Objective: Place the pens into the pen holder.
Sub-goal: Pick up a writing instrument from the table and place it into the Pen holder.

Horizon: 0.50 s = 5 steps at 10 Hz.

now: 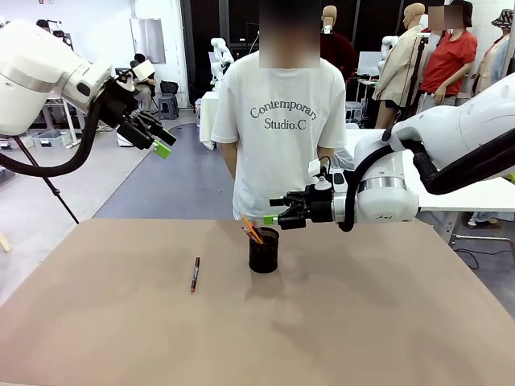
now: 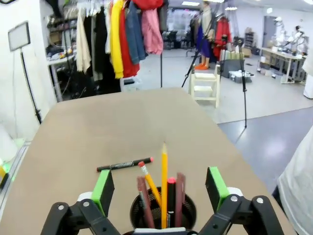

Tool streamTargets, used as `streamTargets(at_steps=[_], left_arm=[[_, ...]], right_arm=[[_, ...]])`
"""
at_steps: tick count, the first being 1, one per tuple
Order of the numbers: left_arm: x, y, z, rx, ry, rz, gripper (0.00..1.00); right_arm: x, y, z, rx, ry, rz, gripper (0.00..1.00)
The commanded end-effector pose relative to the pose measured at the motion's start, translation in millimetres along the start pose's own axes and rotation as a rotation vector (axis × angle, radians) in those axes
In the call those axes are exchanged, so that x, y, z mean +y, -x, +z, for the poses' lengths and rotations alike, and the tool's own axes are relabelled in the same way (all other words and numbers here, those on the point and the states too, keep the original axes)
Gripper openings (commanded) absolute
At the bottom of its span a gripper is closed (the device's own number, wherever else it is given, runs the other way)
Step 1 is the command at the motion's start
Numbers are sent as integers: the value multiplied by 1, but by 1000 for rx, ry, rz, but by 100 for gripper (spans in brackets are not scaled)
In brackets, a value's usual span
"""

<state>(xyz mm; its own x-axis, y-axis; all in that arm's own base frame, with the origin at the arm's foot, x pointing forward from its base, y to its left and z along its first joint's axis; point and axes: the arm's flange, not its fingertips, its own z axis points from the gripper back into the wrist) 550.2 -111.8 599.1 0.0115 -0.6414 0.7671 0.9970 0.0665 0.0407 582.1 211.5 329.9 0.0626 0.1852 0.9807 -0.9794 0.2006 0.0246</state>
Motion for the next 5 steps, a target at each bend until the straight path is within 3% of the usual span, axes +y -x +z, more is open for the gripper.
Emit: streamTargets(at_steps=[1, 5], left_arm=[[-2, 0, 1, 0, -2, -4, 100], [-2, 0, 1, 0, -2, -4, 100]], right_arm=[[10, 5, 4, 77, -76, 12, 100], [11, 6, 5, 64, -88, 3, 100]])
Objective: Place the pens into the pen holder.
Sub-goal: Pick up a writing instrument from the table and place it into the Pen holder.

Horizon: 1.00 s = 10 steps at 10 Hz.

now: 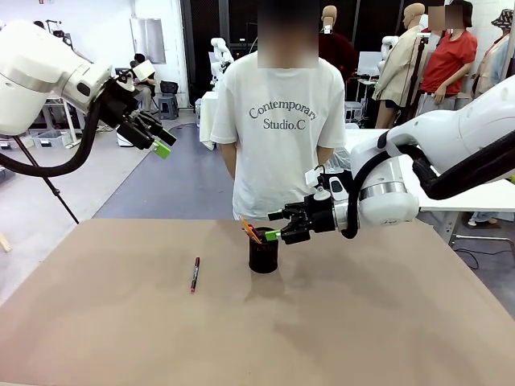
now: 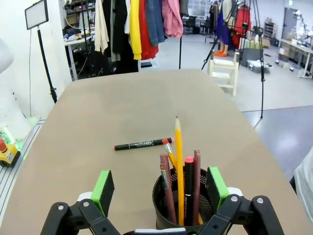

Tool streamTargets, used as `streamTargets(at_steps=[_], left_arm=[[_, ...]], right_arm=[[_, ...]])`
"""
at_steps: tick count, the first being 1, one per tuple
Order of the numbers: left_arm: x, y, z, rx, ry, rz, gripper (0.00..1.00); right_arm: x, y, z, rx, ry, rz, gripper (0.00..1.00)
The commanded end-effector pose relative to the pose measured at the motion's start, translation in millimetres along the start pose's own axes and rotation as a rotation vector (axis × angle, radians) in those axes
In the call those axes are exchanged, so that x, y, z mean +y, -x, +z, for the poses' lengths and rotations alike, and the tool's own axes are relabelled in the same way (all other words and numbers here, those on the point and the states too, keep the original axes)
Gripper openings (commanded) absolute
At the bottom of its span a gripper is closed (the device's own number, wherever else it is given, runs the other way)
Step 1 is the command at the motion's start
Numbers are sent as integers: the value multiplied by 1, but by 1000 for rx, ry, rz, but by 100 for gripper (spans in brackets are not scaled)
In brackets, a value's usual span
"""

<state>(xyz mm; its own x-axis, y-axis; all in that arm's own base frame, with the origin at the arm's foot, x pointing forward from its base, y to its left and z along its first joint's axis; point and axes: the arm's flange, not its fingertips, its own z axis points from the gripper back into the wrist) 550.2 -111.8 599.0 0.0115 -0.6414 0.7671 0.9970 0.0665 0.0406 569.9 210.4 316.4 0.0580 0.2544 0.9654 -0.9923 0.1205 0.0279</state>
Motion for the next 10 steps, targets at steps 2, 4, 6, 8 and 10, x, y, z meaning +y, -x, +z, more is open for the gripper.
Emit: streamTargets(at_steps=[2, 4, 6, 8, 10], left_arm=[[-2, 0, 1, 0, -2, -4, 100], [-2, 0, 1, 0, -2, -4, 100], [-2, 0, 1, 0, -2, -4, 100], [-2, 0, 1, 0, -2, -4, 100], [-2, 0, 1, 0, -2, -4, 100]], right_arm=[[0, -13, 9, -20, 0, -23, 100], [-1, -2, 2, -3, 2, 1, 100], [-1, -2, 2, -3, 2, 1, 100], [-1, -2, 2, -3, 2, 1, 100], [-8, -15, 20, 67, -41, 38, 100]])
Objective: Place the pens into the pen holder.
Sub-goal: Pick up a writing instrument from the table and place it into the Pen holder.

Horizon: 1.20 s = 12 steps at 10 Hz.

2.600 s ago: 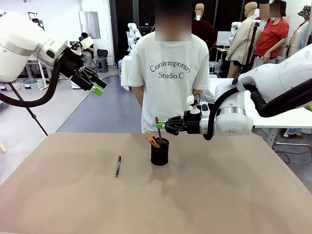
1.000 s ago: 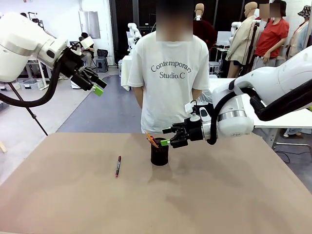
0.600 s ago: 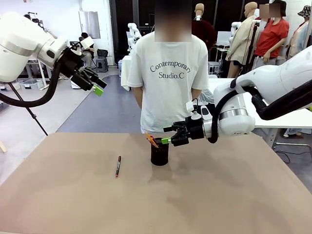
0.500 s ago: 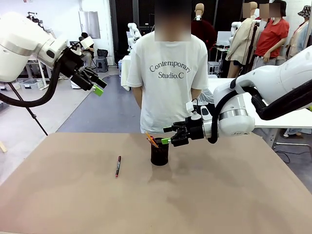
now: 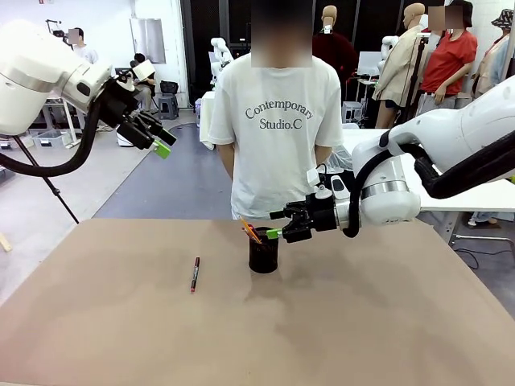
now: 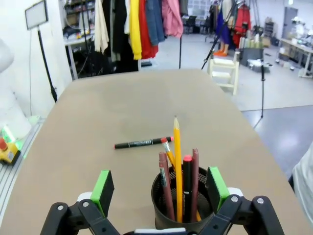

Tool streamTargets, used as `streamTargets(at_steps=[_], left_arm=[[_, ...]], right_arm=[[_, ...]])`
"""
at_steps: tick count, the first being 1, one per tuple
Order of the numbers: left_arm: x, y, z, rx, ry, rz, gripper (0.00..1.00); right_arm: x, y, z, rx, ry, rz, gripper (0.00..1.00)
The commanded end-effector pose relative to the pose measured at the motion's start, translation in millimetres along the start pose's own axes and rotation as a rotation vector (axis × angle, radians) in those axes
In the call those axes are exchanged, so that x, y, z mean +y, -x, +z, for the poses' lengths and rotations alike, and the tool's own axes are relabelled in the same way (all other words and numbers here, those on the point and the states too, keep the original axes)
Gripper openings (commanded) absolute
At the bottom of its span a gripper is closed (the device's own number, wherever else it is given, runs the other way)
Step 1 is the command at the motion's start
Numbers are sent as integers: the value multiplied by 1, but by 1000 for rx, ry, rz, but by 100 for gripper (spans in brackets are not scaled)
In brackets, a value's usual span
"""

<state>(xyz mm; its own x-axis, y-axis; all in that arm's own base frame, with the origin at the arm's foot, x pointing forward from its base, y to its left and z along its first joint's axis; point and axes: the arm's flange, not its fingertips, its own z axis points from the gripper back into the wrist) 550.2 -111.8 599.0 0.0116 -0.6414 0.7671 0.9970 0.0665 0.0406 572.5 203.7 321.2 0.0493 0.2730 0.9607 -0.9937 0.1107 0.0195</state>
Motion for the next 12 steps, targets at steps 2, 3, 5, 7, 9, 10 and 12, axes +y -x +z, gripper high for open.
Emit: streamTargets(at_steps=[2, 3, 5, 7, 9, 10, 12], left_arm=[[-2, 0, 1, 0, -2, -4, 100], [-2, 0, 1, 0, -2, -4, 100], [-2, 0, 1, 0, -2, -4, 100], [-2, 0, 1, 0, -2, -4, 100], [-2, 0, 1, 0, -2, -4, 100], [-2, 0, 1, 0, -2, -4, 100], [-2, 0, 1, 0, -2, -4, 100]], right_arm=[[-26, -34, 50, 120, -21, 80, 100], [-35, -42, 67, 163, -9, 90, 100], [-54, -64, 105, 232, 8, 78, 100], [-76, -90, 147, 303, -12, 62, 100], [-93, -113, 182, 335, -64, 52, 100], [-87, -127, 209, 372, -98, 56, 100], [-92, -149, 233, 414, -93, 75, 100]])
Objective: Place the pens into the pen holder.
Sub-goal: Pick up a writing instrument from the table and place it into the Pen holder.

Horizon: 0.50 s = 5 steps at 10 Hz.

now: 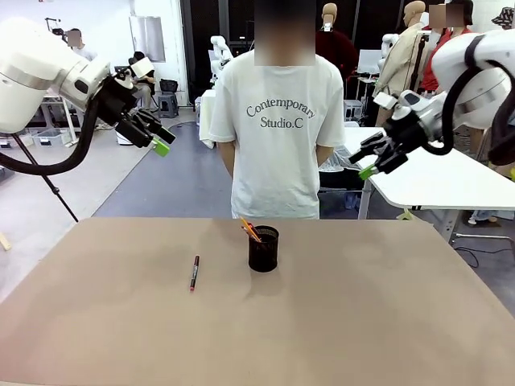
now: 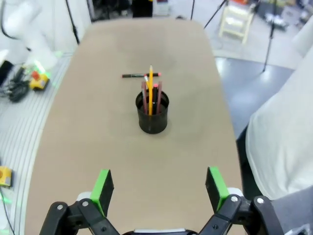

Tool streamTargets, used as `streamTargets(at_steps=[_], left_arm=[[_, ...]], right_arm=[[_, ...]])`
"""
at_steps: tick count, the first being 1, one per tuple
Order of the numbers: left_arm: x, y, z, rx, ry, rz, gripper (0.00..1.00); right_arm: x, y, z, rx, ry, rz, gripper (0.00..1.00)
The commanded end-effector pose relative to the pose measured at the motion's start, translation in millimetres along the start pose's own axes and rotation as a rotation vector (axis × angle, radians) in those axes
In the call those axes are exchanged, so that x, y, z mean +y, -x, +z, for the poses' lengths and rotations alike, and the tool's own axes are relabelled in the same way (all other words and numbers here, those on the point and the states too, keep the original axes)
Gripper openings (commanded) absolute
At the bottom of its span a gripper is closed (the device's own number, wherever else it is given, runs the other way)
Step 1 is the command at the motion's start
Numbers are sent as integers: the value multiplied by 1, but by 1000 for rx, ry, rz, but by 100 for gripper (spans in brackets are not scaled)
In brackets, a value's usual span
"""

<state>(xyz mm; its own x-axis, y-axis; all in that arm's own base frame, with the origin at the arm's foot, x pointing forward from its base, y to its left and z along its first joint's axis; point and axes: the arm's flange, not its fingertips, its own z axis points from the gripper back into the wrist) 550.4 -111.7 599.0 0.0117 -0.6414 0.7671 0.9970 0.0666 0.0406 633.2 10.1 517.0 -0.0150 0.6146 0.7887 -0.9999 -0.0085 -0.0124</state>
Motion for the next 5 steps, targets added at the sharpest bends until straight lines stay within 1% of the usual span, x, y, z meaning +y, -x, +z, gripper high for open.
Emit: streamTargets(at_steps=[1, 2, 3, 5], left_arm=[[-2, 0, 1, 0, -2, -5, 100], [-2, 0, 1, 0, -2, -5, 100], [-2, 0, 1, 0, -2, -5, 100], [-2, 0, 1, 0, -2, -5, 100]], right_arm=[[-10, -7, 5, 29, 57, -27, 100], [0, -8, 9, 42, 69, -38, 100], [-2, -5, 12, 8, 17, 5, 100], [-2, -5, 12, 8, 17, 5, 100]])
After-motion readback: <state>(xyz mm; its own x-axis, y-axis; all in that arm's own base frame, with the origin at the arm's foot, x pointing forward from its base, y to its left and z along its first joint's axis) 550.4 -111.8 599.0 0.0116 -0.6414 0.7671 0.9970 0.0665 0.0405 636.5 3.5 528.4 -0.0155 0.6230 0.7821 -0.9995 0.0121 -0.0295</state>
